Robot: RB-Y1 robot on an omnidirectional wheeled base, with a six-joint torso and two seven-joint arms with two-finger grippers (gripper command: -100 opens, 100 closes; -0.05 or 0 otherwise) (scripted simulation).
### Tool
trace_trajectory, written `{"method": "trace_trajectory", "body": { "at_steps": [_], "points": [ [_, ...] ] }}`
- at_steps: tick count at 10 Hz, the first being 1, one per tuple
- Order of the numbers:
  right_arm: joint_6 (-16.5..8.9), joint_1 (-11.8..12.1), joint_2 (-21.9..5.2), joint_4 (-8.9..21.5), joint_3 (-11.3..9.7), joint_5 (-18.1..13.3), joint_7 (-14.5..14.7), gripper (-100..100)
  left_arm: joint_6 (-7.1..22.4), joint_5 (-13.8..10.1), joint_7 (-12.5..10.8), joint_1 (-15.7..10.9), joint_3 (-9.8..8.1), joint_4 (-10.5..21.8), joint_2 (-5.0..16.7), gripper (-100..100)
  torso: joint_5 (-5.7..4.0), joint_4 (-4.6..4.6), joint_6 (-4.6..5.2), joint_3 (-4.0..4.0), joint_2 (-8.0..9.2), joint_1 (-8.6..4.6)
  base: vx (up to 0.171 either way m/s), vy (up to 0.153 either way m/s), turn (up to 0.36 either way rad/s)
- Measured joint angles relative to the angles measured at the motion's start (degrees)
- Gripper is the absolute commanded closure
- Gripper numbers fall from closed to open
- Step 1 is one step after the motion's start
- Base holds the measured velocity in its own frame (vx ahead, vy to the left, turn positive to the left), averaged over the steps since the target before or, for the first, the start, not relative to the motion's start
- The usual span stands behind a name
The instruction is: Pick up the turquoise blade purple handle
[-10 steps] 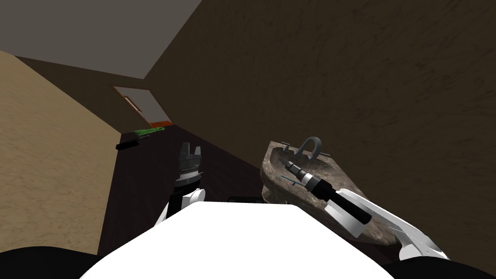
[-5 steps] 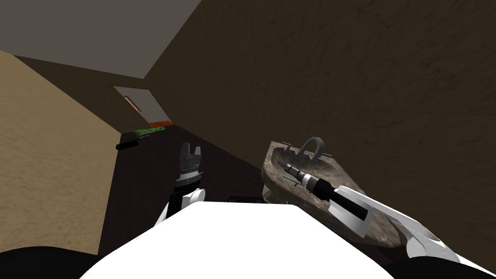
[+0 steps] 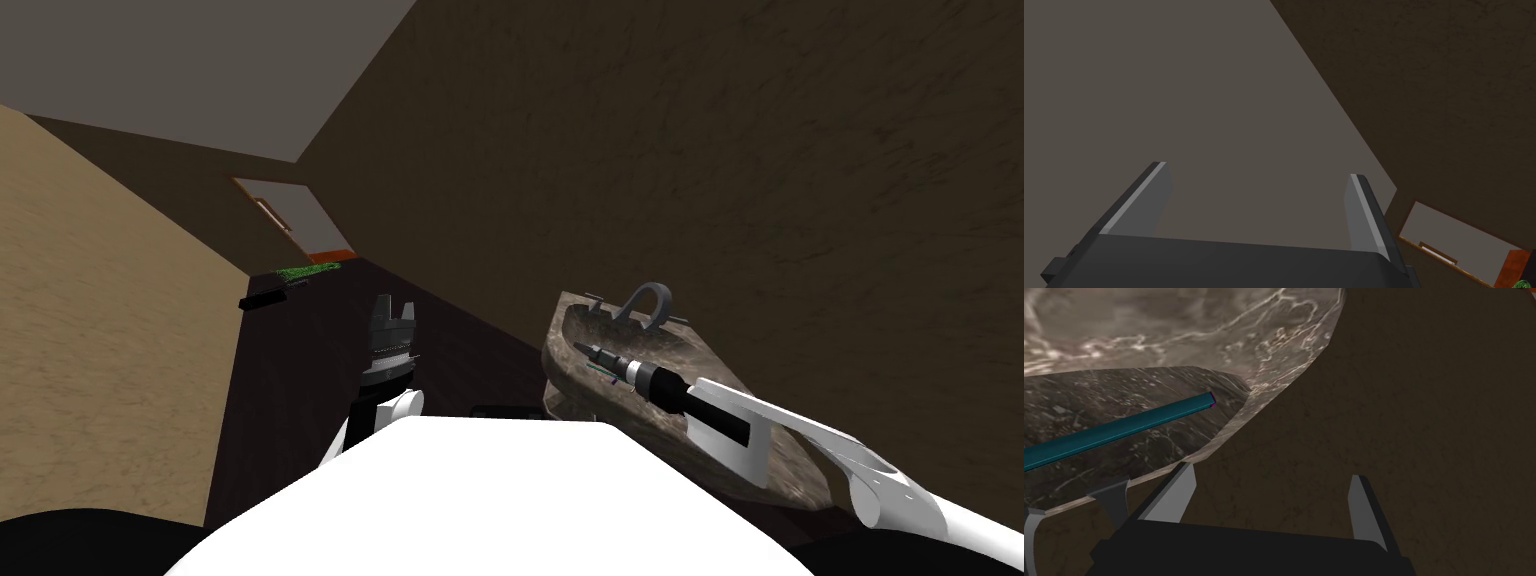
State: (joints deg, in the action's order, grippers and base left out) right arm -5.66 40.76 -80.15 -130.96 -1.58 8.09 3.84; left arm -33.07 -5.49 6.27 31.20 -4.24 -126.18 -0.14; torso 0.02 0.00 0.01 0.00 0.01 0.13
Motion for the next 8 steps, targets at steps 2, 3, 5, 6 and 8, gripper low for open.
{"method": "trace_trajectory", "body": {
  "at_steps": [2,3,5,6,8],
  "points": [
    [-1.6,0.4,-3.3,-0.2,-0.8,-0.8,0.9,-100,0.0,0.0,0.0,0.0,0.0,0.0,0.0,0,0.0,0.0,0.0,0.0,0.0,0.04,-0.003,0.04,-0.008],
    [-2.4,-0.4,-4.8,0.2,-2.0,-1.2,1.4,-100,0.0,0.0,0.0,0.0,0.0,0.0,0.0,0,0.0,0.0,0.0,0.0,0.0,0.03,-0.01,0.043,-0.006],
    [-3.8,-0.5,-8.0,0.9,-3.1,-1.8,2.2,-100,0.0,0.0,0.0,0.0,0.0,0.0,0.0,0,0.01,0.01,0.0,0.01,0.02,0.02,-0.011,0.037,-0.009],
    [-4.2,0.2,-9.8,1.2,-3.0,-2.2,2.5,-100,0.0,0.0,0.0,0.0,0.0,0.0,0.0,0,0.0,0.01,0.01,0.03,0.04,0.03,-0.011,0.032,-0.009],
    [-5.1,-1.8,-13.5,2.7,-5.6,-2.5,3.2,-100,0.0,0.0,0.0,0.0,0.0,0.0,0.0,0,-0.01,0.0,0.0,0.01,0.01,0.0,-0.008,0.031,-0.007]
  ]
}}
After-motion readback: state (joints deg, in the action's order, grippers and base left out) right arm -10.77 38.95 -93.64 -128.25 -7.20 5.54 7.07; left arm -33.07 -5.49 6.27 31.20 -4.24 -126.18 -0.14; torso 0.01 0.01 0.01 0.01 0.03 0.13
